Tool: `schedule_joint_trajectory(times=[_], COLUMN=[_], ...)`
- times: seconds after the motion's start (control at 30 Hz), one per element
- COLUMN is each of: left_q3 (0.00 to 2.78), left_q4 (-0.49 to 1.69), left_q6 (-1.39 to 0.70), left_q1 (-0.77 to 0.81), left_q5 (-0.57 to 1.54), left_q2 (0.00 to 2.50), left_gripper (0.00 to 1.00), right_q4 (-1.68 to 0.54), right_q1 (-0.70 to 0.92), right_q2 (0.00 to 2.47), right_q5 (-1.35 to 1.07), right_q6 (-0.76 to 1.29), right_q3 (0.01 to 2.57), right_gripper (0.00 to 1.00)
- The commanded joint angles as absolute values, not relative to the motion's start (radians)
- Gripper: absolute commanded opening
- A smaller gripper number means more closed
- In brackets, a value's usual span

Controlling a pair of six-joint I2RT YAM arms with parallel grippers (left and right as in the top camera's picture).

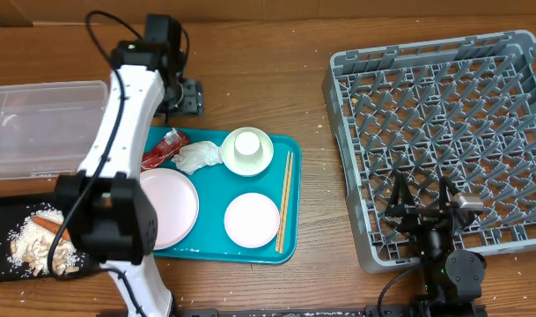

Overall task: Sort waste into correct bins and load items into the dishwasher
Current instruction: 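Reach the left gripper to the crumpled white tissue and grasp it, then drop the tissue into the clear plastic bin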

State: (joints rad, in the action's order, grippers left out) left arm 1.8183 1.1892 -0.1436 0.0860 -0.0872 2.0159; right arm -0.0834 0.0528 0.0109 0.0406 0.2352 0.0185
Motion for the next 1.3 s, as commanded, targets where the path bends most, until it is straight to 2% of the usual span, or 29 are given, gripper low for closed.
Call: schedule_joint_trajectory(times=[0.0,0.2,0.4,0.5,0.53,0.6,0.63,0.8,1.13,1.27], left_q3=[1.819,1.819,1.819,1.82,1.819,1.82,1.82,1.901,2.417,2.49], left_q4=[1.232,1.319,1.346,1.35,1.352,1.358,1.361,1.421,1.54,1.542], left_q6=[-0.044,-0.046,-0.08,-0.091,-0.09,-0.09,-0.091,-0.142,-0.207,-0.306], left_q1=[0.096,0.097,0.101,0.101,0.101,0.101,0.101,0.089,-0.054,-0.15], left_q5=[-0.059,-0.042,0.068,0.072,0.072,0.071,0.072,0.071,0.057,-0.162], left_q2=[2.106,2.227,2.25,2.25,2.25,2.25,2.249,2.241,2.215,2.215], left_gripper=[0.65,0.57,0.48,0.33,0.23,0.08,0.04,0.04,0.04,0.04], right_q4=[-0.08,-0.08,-0.08,-0.08,-0.08,-0.08,-0.08,-0.08,-0.08,-0.08], right_q1=[0.05,0.05,0.05,0.05,0.05,0.05,0.05,0.05,0.05,0.05], right_q2=[0.003,0.003,0.003,0.003,0.003,0.003,0.003,0.003,0.003,0.003], right_q5=[0.039,0.039,0.039,0.039,0.039,0.039,0.039,0.039,0.039,0.039], right_q6=[0.236,0.236,0.236,0.236,0.236,0.236,0.236,0.236,0.236,0.236], right_q3=[0.008,0.008,0.008,0.008,0.008,0.008,0.008,0.008,0.008,0.008], right_gripper=[1.0,1.0,1.0,1.0,1.0,1.0,1.0,1.0,1.0,1.0])
